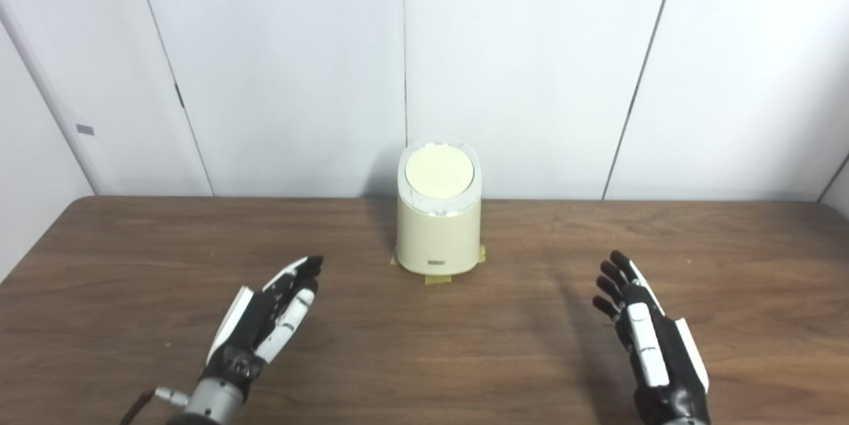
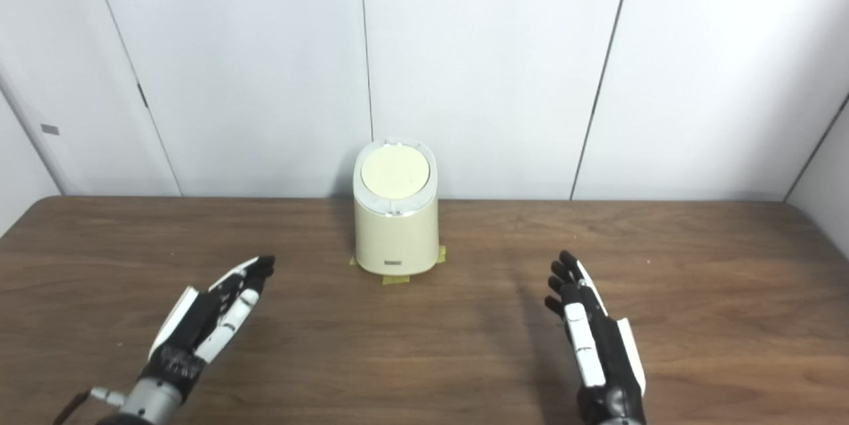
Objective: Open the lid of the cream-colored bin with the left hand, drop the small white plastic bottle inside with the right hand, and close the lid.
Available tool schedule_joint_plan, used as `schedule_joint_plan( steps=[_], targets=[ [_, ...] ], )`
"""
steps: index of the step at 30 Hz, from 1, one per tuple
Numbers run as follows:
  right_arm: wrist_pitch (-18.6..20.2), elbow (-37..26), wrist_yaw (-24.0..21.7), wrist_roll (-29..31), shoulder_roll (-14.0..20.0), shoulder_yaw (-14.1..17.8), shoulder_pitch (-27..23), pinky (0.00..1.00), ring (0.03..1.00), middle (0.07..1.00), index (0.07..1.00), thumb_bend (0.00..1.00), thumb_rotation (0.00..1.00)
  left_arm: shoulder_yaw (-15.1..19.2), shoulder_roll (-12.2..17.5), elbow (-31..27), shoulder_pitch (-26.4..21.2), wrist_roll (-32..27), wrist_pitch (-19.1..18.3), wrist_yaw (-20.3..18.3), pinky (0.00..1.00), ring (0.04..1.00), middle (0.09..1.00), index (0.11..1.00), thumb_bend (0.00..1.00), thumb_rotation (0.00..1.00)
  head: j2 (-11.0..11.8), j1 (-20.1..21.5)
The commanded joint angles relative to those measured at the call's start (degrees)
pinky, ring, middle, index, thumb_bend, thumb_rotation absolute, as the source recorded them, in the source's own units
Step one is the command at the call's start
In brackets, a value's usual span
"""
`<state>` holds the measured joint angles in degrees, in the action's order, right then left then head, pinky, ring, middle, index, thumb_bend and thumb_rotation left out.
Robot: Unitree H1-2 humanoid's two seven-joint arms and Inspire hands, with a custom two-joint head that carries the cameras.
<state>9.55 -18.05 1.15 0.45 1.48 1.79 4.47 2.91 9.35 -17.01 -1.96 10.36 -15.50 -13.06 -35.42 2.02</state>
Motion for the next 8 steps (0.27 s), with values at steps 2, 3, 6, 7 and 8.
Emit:
schedule_joint_plan(
  steps=[2,3,6,7,8],
  targets=[
    [1.1,-3.5,-1.3,1.4,0.5,-0.2,-1.0,0.93,0.952,0.955,0.950,0.57,0.95,1.5,-1.1,-2.1,-0.9,-4.9,-0.6,1.2,1.00,0.976,0.952,0.976,0.34,0.87,-0.1,0.0],
    [1.5,-3.7,-1.4,1.5,0.5,-0.2,-1.0,0.93,0.955,0.960,0.953,0.57,0.96,1.9,-1.5,-2.1,-0.7,-6.0,-0.7,1.3,1.00,0.979,0.958,0.979,0.33,0.85,-0.1,0.0],
    [2.4,-4.1,-1.6,1.6,0.5,-0.1,-0.9,0.94,0.969,0.975,0.962,0.58,0.98,2.8,-2.2,-2.3,0.6,-9.5,-0.6,1.4,1.00,0.993,0.985,0.995,0.31,0.87,-0.2,-0.4],
    [2.5,-4.1,-1.6,1.8,0.5,0.0,-1.0,0.95,0.972,0.978,0.963,0.58,0.98,3.1,-2.2,-2.4,1.1,-10.5,-0.6,1.5,1.00,0.997,0.993,0.998,0.30,0.87,-0.3,-0.5],
    [2.8,-4.1,-1.5,2.1,0.4,0.2,-1.0,0.95,0.975,0.980,0.963,0.58,0.97,3.3,-2.2,-2.4,1.5,-11.3,-0.5,1.6,1.00,0.999,0.997,0.999,0.29,0.87,-0.3,-0.6]
  ],
)
